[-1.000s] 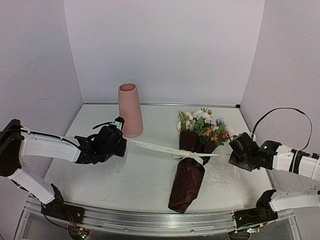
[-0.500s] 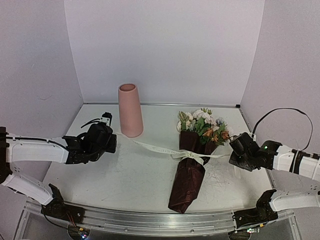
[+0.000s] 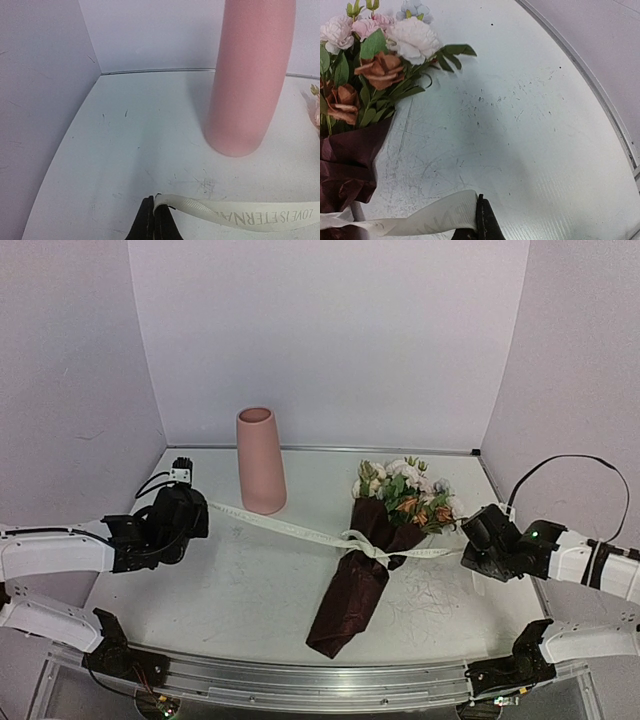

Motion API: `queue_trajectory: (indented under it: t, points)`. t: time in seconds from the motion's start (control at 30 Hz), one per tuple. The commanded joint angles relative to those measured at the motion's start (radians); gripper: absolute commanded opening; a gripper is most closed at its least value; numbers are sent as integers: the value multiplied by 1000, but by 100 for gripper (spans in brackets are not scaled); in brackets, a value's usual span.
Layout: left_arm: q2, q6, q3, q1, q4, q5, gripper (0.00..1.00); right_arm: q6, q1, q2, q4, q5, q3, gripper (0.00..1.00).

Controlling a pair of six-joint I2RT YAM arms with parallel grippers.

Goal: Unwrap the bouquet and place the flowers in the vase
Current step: Untie the ribbon from the wrapping paper.

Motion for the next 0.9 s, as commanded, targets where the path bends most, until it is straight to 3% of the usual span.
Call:
queue_trajectory:
  t: [0.0, 0.47, 0.87]
  points:
    - [-31, -72, -25, 12, -12, -90, 0, -6, -17, -41, -105, 91, 61, 0]
    - [-70, -103, -54, 14, -17, -106, 0, -81, -76, -215, -356, 310, 299, 0]
    - [-38, -105, -39, 14, -15, -54, 0, -152, -76, -363, -443, 341, 446, 5]
